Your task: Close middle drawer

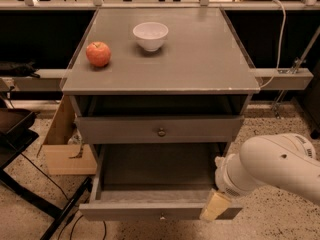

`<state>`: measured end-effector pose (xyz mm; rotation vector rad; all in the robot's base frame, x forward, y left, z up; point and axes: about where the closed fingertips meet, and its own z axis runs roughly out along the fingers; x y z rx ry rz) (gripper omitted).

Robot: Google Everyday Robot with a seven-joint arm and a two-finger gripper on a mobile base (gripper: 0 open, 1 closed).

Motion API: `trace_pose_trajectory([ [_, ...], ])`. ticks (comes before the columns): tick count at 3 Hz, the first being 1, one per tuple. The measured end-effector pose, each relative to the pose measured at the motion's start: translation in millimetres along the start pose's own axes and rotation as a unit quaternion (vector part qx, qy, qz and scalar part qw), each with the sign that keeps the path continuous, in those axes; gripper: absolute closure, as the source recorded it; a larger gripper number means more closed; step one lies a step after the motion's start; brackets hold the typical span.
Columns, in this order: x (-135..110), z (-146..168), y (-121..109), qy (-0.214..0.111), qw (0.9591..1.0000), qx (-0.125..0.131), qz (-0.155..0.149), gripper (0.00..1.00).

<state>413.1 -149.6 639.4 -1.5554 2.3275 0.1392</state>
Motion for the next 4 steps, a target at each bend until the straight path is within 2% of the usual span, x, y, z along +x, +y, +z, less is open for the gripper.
trace_pose_trajectory([
  [1,13,23,-4,0.018,0.9995,-0.024,-0.003,0.24],
  [2,41,78,8,0.024,0.9975,-0.065,0.017,0.47],
  [3,77,129,28,0.013,0.9945,-0.095,0.042,0.70],
  [4,99,179,45,-0.014,0.9917,-0.107,0.070,0.94],
])
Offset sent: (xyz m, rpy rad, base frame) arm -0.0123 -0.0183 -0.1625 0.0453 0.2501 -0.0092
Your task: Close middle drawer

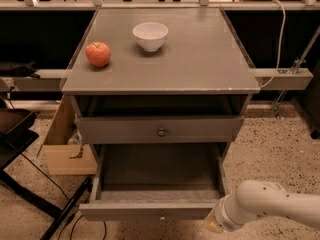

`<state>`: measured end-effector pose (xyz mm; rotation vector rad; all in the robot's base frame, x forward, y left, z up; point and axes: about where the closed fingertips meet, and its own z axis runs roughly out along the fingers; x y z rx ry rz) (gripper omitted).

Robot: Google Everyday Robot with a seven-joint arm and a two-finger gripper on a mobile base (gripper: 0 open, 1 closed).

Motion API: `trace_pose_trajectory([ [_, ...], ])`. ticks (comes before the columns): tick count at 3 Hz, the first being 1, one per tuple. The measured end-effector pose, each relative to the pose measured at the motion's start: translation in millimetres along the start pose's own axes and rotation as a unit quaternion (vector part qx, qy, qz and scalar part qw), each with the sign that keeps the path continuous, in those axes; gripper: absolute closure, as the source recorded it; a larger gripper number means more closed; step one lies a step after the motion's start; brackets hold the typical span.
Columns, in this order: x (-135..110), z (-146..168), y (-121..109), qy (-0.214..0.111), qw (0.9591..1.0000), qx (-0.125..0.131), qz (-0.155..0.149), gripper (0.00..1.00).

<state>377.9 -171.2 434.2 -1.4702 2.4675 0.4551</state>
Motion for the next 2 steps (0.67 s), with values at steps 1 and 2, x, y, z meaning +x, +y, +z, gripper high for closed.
trace_pose_trajectory([
  [1,0,50,-5,-0.059,0.9977,-0.006,0.032,1.00],
  [2,-14,90,-12,-0.125,0.9906,-0.015,0.054,1.00],
])
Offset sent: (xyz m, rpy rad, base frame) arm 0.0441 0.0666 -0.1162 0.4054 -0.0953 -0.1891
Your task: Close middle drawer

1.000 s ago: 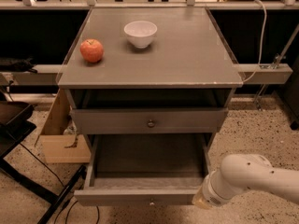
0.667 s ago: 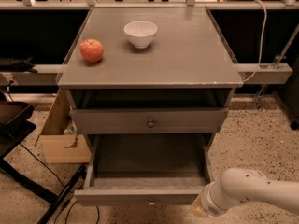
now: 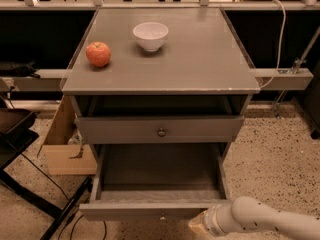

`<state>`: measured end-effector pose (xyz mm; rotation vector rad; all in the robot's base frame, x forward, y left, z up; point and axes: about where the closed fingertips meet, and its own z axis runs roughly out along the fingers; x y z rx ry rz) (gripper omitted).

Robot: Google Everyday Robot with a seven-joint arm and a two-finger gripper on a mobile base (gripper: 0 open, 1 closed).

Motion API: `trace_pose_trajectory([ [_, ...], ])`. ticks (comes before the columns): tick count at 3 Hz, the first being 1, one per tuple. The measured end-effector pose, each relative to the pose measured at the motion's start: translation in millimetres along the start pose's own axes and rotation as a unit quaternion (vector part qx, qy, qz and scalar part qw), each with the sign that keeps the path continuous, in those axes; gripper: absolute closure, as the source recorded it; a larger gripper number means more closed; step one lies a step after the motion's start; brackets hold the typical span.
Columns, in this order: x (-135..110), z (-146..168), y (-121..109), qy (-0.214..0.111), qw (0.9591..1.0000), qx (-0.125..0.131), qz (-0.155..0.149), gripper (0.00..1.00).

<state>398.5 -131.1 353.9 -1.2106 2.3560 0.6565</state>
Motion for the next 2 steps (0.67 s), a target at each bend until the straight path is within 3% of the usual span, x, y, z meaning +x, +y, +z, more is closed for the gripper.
trace_pose_trajectory([
  [2,-19,9,-12,-0.052,0.9986,0.005,-0.003,1.00],
])
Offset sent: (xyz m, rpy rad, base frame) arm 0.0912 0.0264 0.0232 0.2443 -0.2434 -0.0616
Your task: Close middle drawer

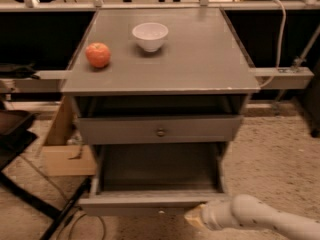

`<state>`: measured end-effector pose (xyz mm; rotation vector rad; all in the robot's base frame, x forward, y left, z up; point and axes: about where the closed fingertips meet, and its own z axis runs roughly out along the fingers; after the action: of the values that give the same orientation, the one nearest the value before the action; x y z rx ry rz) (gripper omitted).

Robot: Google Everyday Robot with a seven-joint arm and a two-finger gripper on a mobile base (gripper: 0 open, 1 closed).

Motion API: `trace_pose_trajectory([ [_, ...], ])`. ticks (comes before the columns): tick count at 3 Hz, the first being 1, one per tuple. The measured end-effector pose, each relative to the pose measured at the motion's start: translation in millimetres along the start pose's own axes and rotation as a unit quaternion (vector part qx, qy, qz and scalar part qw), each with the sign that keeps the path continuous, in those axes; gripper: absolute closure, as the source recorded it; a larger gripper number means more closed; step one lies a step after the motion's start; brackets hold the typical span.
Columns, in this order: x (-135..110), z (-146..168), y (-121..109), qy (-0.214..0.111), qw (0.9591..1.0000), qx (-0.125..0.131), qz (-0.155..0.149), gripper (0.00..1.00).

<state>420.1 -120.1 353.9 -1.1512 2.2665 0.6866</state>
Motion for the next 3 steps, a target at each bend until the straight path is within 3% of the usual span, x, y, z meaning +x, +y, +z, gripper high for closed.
trace_pose_trajectory([
  [2,-50,-1,-34,-0.046,0.9984,0.011,-0.030,1.00],
  [3,-50,-1,-32,-0.046,0.9984,0.011,-0.030,1.00],
])
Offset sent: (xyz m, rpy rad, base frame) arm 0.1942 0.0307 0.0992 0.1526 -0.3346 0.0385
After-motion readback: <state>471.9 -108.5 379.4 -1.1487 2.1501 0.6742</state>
